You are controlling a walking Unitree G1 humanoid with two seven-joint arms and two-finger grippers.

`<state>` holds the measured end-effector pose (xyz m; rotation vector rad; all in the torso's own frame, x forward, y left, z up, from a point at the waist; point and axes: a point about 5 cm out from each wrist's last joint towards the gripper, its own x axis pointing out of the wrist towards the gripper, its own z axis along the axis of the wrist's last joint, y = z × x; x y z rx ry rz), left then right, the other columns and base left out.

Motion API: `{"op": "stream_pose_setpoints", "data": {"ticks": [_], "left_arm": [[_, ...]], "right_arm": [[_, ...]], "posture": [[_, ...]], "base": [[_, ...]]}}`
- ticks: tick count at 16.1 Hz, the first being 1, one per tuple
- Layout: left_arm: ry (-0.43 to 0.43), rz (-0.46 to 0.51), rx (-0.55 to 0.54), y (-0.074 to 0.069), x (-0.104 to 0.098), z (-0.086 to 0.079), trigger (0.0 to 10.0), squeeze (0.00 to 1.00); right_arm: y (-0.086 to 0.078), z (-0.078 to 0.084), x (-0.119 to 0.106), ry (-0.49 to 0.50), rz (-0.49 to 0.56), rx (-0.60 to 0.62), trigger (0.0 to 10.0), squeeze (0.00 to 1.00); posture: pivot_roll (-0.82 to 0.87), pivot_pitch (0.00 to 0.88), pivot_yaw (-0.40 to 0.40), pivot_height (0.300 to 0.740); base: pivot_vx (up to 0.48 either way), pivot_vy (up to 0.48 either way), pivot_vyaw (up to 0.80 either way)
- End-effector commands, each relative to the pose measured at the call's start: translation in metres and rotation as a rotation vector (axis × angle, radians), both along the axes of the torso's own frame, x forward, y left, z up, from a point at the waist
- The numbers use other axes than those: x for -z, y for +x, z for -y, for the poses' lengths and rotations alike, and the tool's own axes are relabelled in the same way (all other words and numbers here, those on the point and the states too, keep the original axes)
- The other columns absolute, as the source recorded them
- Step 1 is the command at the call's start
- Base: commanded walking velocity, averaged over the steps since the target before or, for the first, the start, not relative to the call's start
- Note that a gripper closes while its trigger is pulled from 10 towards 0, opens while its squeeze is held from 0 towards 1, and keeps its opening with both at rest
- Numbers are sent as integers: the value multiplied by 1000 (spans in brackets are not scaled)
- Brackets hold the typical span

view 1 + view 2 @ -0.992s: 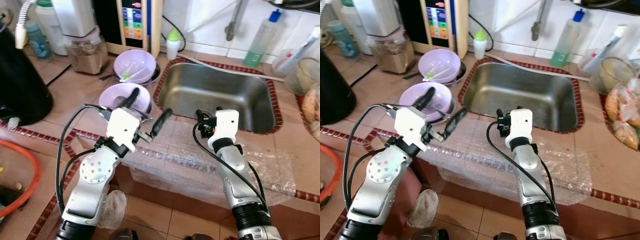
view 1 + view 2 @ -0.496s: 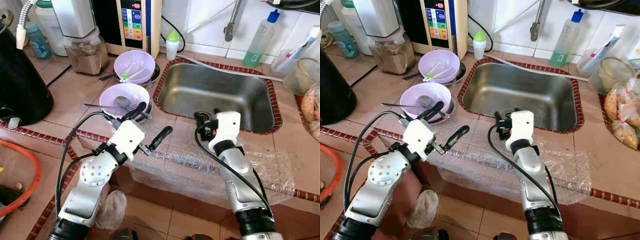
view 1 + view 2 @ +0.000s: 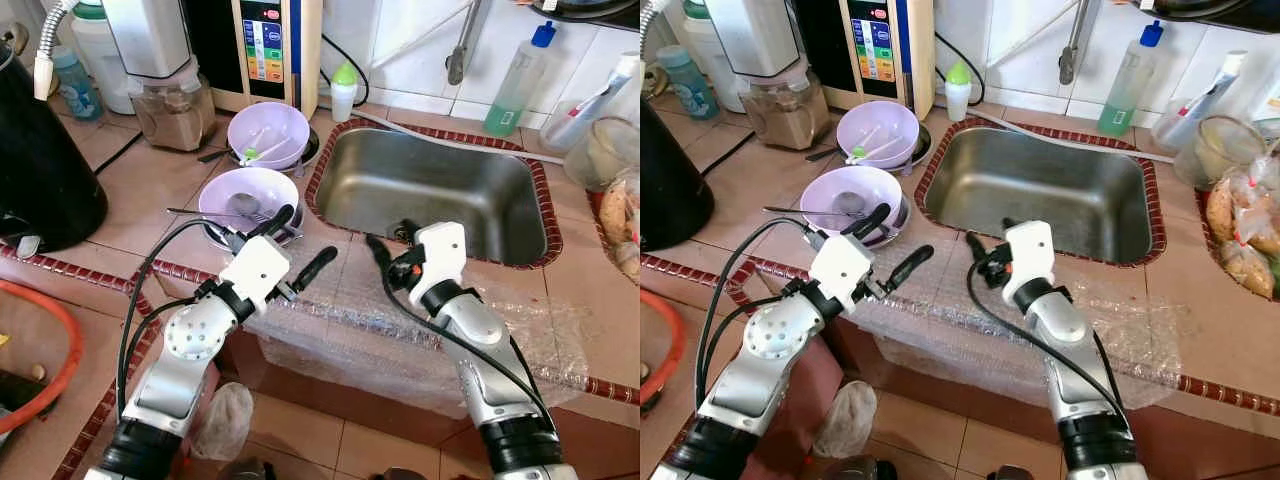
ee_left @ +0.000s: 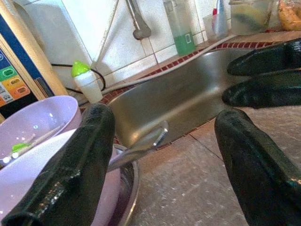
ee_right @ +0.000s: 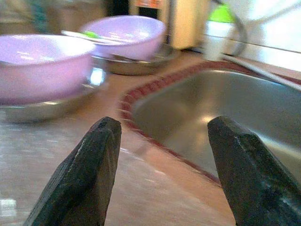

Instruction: Kitchen organization

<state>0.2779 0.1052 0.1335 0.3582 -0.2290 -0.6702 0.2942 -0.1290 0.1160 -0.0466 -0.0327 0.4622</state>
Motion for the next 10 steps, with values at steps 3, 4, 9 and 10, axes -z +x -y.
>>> {"op": "stream_pose_setpoints", "data": {"ticks": [3,4,9,10], "left_arm": [[47,35,-19,6,0,-5,0,0],[64,41,-28,7,1,-7,0,0],[100,49,-57,12,5,-14,0,0],[111,50,-61,13,6,-16,0,0]], "right_arm": [[-6,-5,-7,28,-24,-141,10000,0],[-9,-3,-6,25,-43,-183,10000,0],[-17,1,-5,24,-102,-303,10000,0],[-17,1,-5,23,-108,-307,10000,0]], "posture": [[-27,0,-1,740],[-27,0,-1,740],[-26,0,1,740],[-26,0,1,740]], "base": [[0,0,0],[0,0,0],[0,0,0],[0,0,0]]}}
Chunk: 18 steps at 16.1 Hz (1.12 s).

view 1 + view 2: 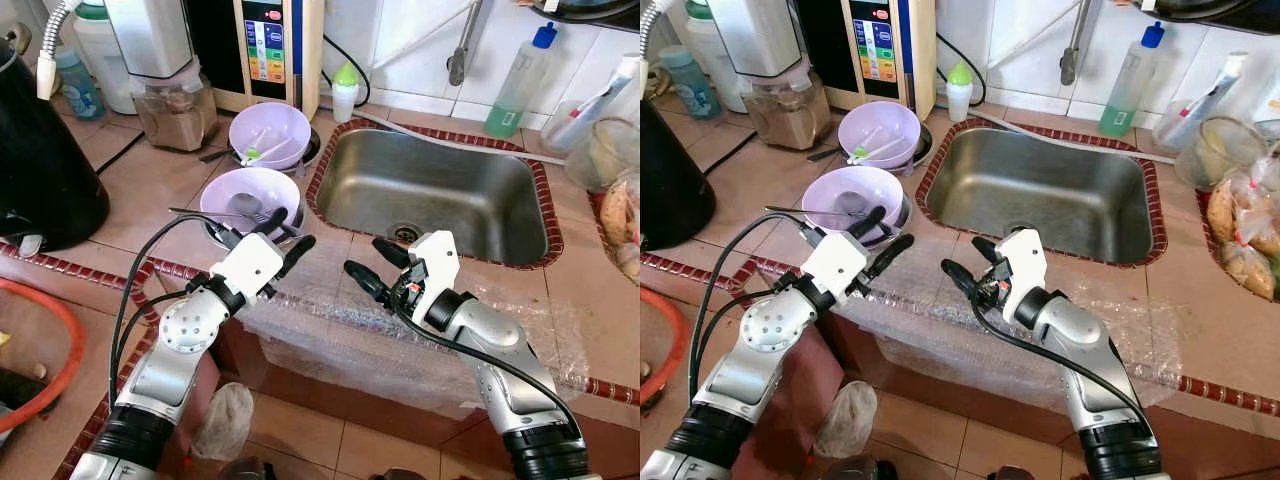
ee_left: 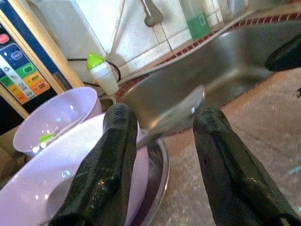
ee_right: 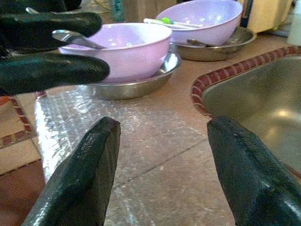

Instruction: Kitchen organization

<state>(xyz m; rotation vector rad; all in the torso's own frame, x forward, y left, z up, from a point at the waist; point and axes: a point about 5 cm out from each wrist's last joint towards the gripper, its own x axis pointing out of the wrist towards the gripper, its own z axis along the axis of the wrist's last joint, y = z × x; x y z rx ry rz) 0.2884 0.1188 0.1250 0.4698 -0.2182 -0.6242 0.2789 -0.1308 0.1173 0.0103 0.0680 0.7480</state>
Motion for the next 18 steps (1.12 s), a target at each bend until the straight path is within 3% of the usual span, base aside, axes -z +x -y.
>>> {"op": "stream_pose_setpoints", "data": {"ticks": [1,4,12,14,18], "left_arm": [[21,16,-8,3,-2,-2,0,0],[42,21,-14,6,0,-5,0,0],[58,44,-28,13,-2,-9,0,0],[53,72,-39,15,-6,-11,0,0],[-11,194,-63,15,-32,-14,0,0]], "right_arm": [[-2,-1,-3,-3,6,-25,10000,0],[-8,-9,-2,17,-17,-86,10000,0],[-9,-9,-1,17,-28,-93,10000,0],[-10,-11,0,13,-26,-98,10000,0],[-5,-10,-5,23,7,-59,10000,0]], "posture": [[-26,0,2,740],[-26,0,3,740],[-28,0,4,740],[-28,0,4,740],[-27,0,0,740]], "base": [[0,0,0],[0,0,0],[0,0,0],[0,0,0],[0,0,0]]}}
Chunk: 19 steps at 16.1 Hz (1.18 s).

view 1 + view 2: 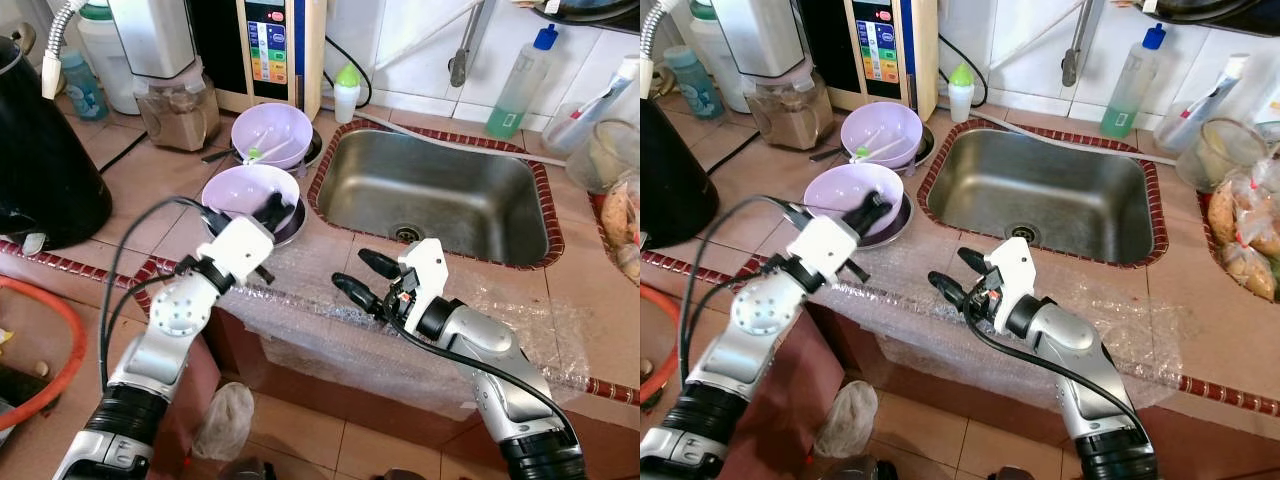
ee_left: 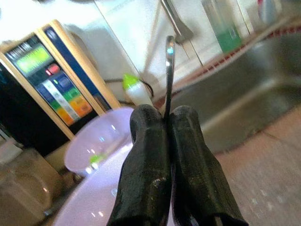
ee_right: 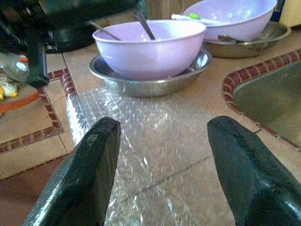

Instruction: Kitchen organization

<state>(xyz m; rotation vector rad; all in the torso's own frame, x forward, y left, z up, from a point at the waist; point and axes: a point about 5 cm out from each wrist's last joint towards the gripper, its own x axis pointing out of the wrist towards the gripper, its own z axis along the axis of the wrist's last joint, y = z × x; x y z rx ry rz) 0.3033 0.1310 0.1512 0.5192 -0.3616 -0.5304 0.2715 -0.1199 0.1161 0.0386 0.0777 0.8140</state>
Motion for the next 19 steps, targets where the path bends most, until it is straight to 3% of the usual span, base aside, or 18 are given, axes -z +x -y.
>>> {"op": "stream_pose_setpoints", "data": {"ticks": [1,7,9,12,13,14,15,19], "left_arm": [[-21,60,-10,1,-15,-3,0,0],[-57,130,4,0,-36,-5,0,0],[-6,184,53,-1,-49,1,0,0],[-55,261,80,2,-82,4,0,0],[-117,224,102,3,-87,7,0,0],[-237,55,173,4,-82,14,0,0],[-273,4,205,3,-79,18,0,0],[-281,-127,276,2,-62,33,0,0]], "right_arm": [[4,1,-8,6,36,19,10000,0],[15,3,-17,-5,131,113,10000,0],[17,2,-17,-64,161,117,10000,0],[25,8,-22,-131,244,187,10000,0],[28,11,-23,-142,269,222,10000,0],[32,15,-29,-153,309,262,10000,0],[33,16,-31,-151,323,271,10000,0],[35,13,-33,-185,351,203,10000,0]], "posture": [[-23,0,-3,740],[-18,0,-4,740],[-19,0,-4,740],[-19,0,-4,740],[-19,0,-4,740],[-19,0,-4,740],[-19,0,-4,740],[-19,0,-4,740]], "base": [[0,0,0],[0,0,0],[0,0,0],[0,0,0],[0,0,0],[0,0,0],[0,0,0],[0,0,0]]}}
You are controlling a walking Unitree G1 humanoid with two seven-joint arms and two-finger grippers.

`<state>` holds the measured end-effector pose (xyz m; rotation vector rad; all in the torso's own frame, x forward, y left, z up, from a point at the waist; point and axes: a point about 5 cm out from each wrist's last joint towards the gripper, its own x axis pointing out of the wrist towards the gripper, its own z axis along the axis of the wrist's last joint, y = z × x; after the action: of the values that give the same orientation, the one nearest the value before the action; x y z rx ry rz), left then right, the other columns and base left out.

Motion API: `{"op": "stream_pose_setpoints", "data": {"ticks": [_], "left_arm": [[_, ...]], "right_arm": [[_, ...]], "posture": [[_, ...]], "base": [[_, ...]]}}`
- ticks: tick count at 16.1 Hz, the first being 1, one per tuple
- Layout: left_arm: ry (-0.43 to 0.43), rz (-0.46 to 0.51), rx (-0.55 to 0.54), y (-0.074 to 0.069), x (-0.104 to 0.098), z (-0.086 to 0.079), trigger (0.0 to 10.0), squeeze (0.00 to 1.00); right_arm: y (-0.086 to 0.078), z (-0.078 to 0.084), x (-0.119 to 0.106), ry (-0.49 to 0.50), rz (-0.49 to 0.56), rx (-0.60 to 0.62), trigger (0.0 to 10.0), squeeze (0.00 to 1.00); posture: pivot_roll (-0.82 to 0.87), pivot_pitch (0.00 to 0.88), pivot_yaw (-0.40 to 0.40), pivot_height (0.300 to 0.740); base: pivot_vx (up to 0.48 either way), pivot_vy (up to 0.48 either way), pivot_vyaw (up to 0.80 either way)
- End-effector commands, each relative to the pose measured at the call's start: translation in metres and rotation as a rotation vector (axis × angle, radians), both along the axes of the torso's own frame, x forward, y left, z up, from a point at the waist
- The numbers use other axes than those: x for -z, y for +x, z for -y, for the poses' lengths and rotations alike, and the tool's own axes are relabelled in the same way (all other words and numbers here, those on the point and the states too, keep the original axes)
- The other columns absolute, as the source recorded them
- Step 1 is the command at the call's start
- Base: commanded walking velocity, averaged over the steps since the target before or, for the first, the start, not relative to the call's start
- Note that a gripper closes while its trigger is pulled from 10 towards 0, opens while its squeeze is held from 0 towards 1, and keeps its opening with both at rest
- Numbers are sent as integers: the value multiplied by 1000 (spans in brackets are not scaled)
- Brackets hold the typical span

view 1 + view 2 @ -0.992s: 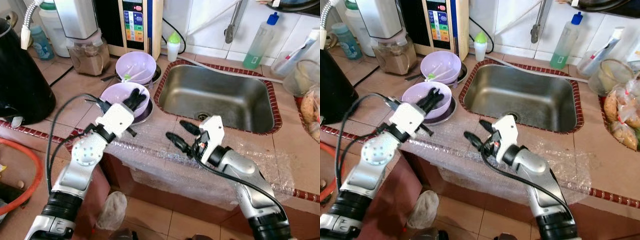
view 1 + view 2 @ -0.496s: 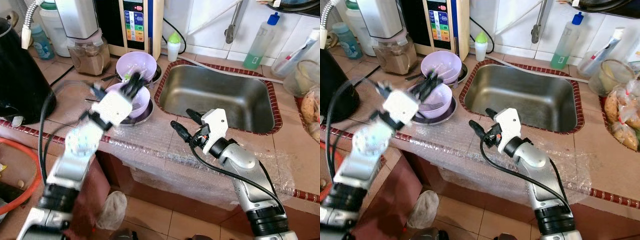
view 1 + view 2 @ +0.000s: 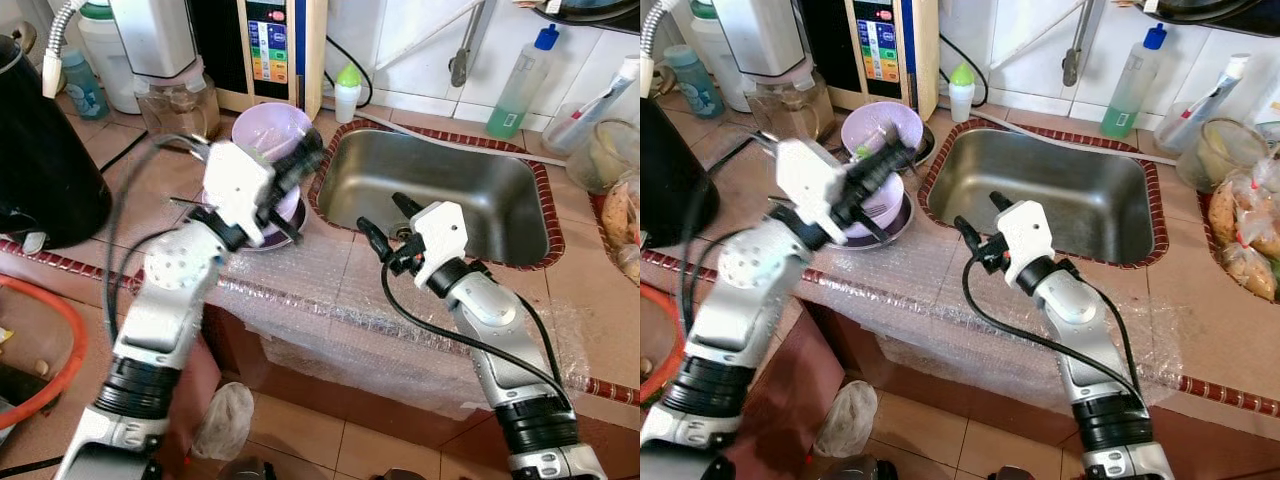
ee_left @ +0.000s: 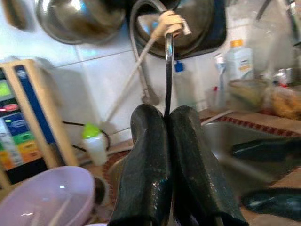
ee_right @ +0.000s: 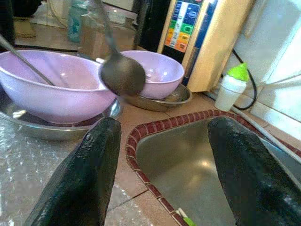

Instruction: Kitchen organization

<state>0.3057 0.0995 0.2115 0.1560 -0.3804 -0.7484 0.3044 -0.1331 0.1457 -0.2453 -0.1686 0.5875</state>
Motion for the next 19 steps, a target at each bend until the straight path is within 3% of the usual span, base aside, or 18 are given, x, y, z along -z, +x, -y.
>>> {"op": "stream_pose_setpoints", "data": {"ticks": [1,3,8,9,10,13,19], "left_arm": [[6,-20,31,0,0,4,0,0],[-15,-79,79,1,4,13,0,0],[-17,-171,176,-4,12,27,0,0],[-13,-182,183,-4,14,29,0,0],[-17,-187,188,-5,13,30,0,0],[-14,-191,197,-6,14,32,0,0],[-16,-190,191,-5,14,32,0,0]], "right_arm": [[2,-1,-3,-16,-2,-43,10000,0],[3,-3,-10,-29,-36,-169,10000,0],[13,-7,-16,-58,-2,-190,10000,0],[15,-12,-15,-50,-14,-214,3569,0],[17,-15,-13,-50,-19,-217,0,0],[23,-15,-10,-75,-25,-197,0,0],[38,-2,-13,-12,-45,-110,0,0]], "posture": [[-19,0,-4,740],[-20,0,8,740],[-23,0,13,740],[-23,0,13,740],[-23,0,13,740],[-23,0,13,740],[-26,0,7,740]], "base": [[0,0,0],[0,0,0],[0,0,0],[0,0,0],[0,0,0],[0,0,0],[0,0,0]]}}
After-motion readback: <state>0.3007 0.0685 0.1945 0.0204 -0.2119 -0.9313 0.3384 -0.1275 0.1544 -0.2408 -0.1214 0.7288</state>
